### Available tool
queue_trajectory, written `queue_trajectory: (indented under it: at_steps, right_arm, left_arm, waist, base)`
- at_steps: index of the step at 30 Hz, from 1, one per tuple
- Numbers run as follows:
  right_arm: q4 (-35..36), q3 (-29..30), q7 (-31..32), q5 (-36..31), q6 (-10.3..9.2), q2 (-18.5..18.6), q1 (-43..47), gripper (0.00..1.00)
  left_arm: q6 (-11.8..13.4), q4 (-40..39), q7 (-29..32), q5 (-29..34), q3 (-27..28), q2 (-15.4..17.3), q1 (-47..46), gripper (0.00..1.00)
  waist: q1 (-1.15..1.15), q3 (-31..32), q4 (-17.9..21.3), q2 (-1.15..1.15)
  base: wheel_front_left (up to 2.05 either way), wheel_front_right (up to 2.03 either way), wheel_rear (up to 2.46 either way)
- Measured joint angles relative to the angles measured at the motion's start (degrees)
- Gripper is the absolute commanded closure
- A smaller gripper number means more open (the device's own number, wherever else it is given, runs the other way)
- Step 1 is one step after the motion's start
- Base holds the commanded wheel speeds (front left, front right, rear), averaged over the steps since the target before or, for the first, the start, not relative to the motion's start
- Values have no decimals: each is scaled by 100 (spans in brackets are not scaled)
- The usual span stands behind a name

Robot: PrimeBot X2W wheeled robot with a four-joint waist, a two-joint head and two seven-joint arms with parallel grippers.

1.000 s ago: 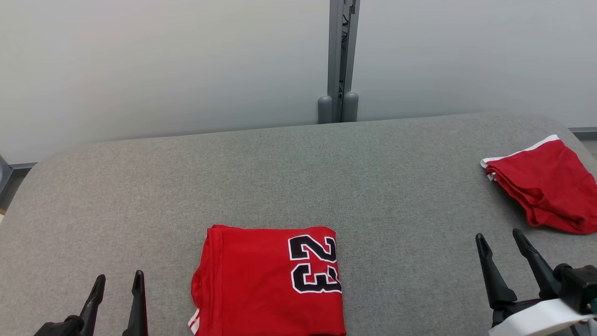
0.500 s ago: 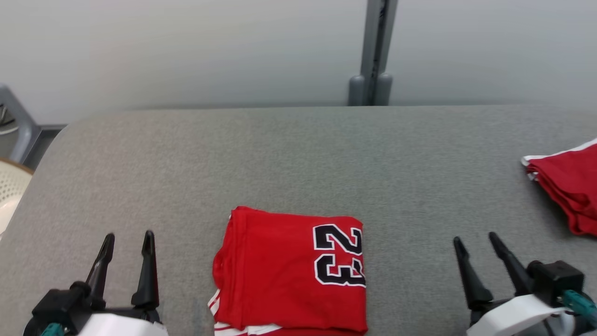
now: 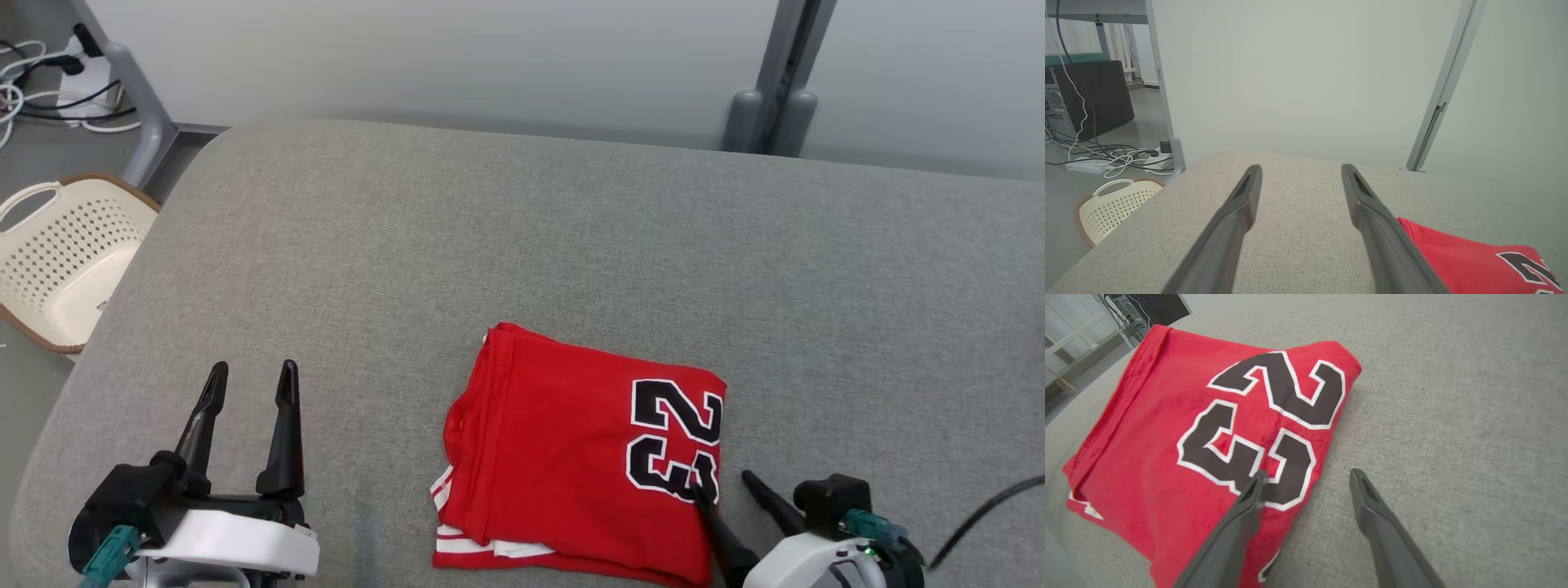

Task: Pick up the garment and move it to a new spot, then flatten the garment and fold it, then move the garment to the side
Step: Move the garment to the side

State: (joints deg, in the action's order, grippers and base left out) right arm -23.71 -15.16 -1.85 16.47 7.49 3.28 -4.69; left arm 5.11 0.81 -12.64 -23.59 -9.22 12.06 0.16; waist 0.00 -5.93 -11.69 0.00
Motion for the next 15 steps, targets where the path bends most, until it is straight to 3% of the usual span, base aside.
queue_trajectory:
  at_steps: [6, 7, 8, 9, 15]
  right_arm:
    - [-747, -276, 268, 469, 0, -9, -388, 0]
    - [-817, -334, 281, 583, 0, -4, -460, 14]
    - [-883, -408, 304, 638, -1, -2, -534, 60]
    - [-951, -469, 327, 725, -1, 2, -600, 100]
    - [-1151, -825, 197, 902, 0, 94, -826, 100]
  left_arm:
    - [-13, 67, -42, 14, -22, 2, -65, 0]
    - [-27, 75, -49, 12, -22, 3, -70, 0]
    - [-38, 89, -51, 8, -24, 4, -71, 0]
    - [-53, 101, -55, -3, -26, 4, -73, 0]
    - [-59, 154, -85, -3, -67, 11, -91, 0]
  waist:
    - [0, -50, -62, 0]
    - [0, -61, -59, 0]
    - [0, -67, -54, 0]
    - [0, -72, -49, 0]
    - [0, -74, 2, 0]
  base:
    - [0, 0, 0]
    - [0, 0, 0]
    - [0, 0, 0]
    - [0, 0, 0]
    - [0, 0, 0]
